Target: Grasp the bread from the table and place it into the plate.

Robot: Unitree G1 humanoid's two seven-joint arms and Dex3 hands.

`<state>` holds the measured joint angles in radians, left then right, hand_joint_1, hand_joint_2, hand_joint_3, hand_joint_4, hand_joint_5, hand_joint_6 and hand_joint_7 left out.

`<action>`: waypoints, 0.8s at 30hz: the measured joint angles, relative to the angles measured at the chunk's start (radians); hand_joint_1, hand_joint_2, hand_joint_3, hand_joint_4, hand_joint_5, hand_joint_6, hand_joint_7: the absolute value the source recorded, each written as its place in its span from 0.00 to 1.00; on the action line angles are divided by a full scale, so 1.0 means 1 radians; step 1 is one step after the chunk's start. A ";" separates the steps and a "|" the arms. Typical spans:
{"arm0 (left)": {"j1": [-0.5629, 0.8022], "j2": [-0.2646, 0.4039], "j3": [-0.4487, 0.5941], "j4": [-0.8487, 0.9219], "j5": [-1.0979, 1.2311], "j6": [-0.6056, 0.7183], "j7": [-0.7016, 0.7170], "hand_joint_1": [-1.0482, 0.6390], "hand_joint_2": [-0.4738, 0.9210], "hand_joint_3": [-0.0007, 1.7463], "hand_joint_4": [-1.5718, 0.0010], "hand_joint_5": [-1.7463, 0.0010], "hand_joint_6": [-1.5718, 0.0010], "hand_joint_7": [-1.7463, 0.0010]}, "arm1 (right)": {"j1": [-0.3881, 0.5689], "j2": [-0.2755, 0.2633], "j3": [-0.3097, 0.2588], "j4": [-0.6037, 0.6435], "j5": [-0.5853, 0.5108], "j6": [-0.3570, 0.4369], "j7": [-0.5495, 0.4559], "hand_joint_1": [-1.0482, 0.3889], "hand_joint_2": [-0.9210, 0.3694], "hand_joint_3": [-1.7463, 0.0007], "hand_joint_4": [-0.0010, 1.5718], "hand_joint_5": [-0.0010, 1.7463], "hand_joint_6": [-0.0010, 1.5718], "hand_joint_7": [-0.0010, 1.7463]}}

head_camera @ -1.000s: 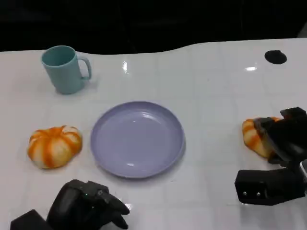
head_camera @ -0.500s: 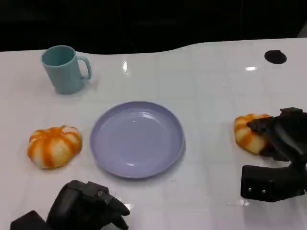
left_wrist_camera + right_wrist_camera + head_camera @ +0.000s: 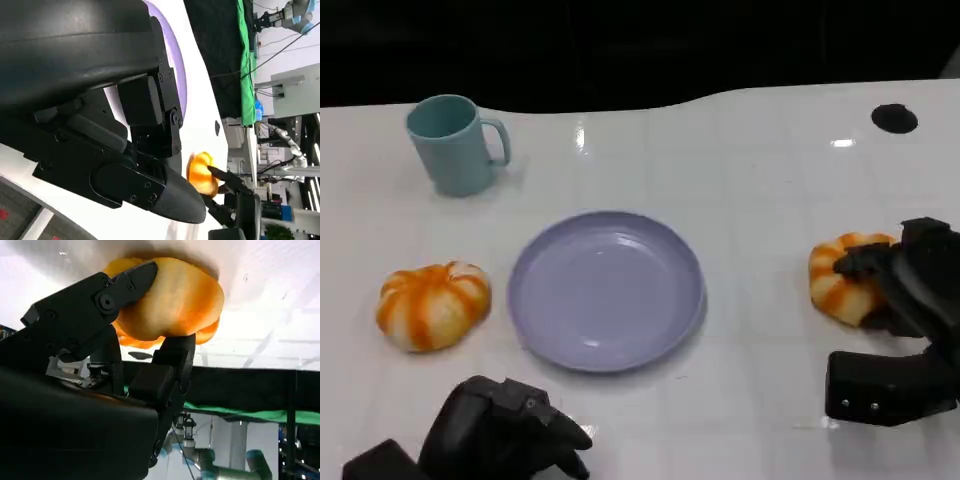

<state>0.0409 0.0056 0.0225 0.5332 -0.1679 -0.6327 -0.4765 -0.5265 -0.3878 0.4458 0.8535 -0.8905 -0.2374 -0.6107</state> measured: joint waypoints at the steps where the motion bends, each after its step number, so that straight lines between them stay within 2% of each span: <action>1: 0.000 0.000 0.000 0.000 0.000 0.000 0.000 0.00 0.98 0.00 0.09 0.60 0.00 0.85 | 0.000 0.000 0.000 -0.001 0.001 -0.008 -0.009 0.72 0.08 0.99 0.59 0.99 0.64 0.68; 5: 0.000 0.000 0.000 0.000 0.000 0.000 0.000 0.00 0.99 0.00 0.09 0.60 0.00 0.85 | 0.005 -0.002 -0.003 -0.044 0.020 -0.068 -0.043 0.74 0.08 0.99 0.61 1.00 0.61 0.76; 9: 0.000 -0.001 0.000 0.000 0.000 0.000 0.000 0.00 0.98 0.00 0.09 0.60 0.00 0.86 | 0.016 -0.007 -0.005 -0.124 0.023 -0.108 -0.058 0.75 0.08 0.97 0.63 1.00 0.61 0.79; 10: 0.000 -0.001 0.000 0.000 -0.001 0.000 0.000 0.00 0.98 0.00 0.09 0.60 0.00 0.86 | 0.019 -0.007 -0.007 -0.140 0.026 -0.117 -0.060 0.75 0.18 0.82 0.63 1.00 0.60 0.81; 11: 0.001 -0.001 0.000 0.000 -0.001 0.000 0.000 0.00 0.98 0.00 0.09 0.60 0.00 0.86 | 0.025 -0.007 -0.010 -0.164 0.030 -0.121 -0.058 0.75 0.33 0.59 0.64 1.00 0.60 0.81; 12: 0.001 0.000 0.000 0.000 -0.001 0.000 0.000 0.00 0.98 0.00 0.10 0.60 0.00 0.86 | 0.034 -0.007 -0.013 -0.194 0.039 -0.121 -0.051 0.76 0.44 0.45 0.64 1.00 0.61 0.79; 14: 0.002 -0.001 0.000 -0.001 -0.001 0.000 0.000 0.00 0.99 0.00 0.10 0.60 0.00 0.86 | 0.057 -0.006 -0.021 -0.261 0.065 -0.124 -0.022 0.79 0.54 0.29 0.66 0.99 0.64 0.76; 19: 0.004 0.000 0.000 -0.001 0.000 0.000 0.000 0.00 0.99 0.00 0.09 0.60 0.00 0.86 | 0.098 0.026 -0.041 -0.373 0.136 -0.159 0.058 0.79 0.59 0.18 0.66 1.00 0.62 0.81; 24: 0.005 0.000 -0.002 -0.001 0.000 0.000 0.000 0.00 0.98 0.00 0.09 0.60 0.00 0.85 | 0.098 0.094 -0.040 -0.391 0.148 -0.198 0.080 0.77 0.63 0.13 0.69 1.00 0.64 0.80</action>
<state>0.0457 0.0054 0.0208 0.5321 -0.1677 -0.6324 -0.4766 -0.4284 -0.2942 0.4060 0.4621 -0.7430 -0.4359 -0.5305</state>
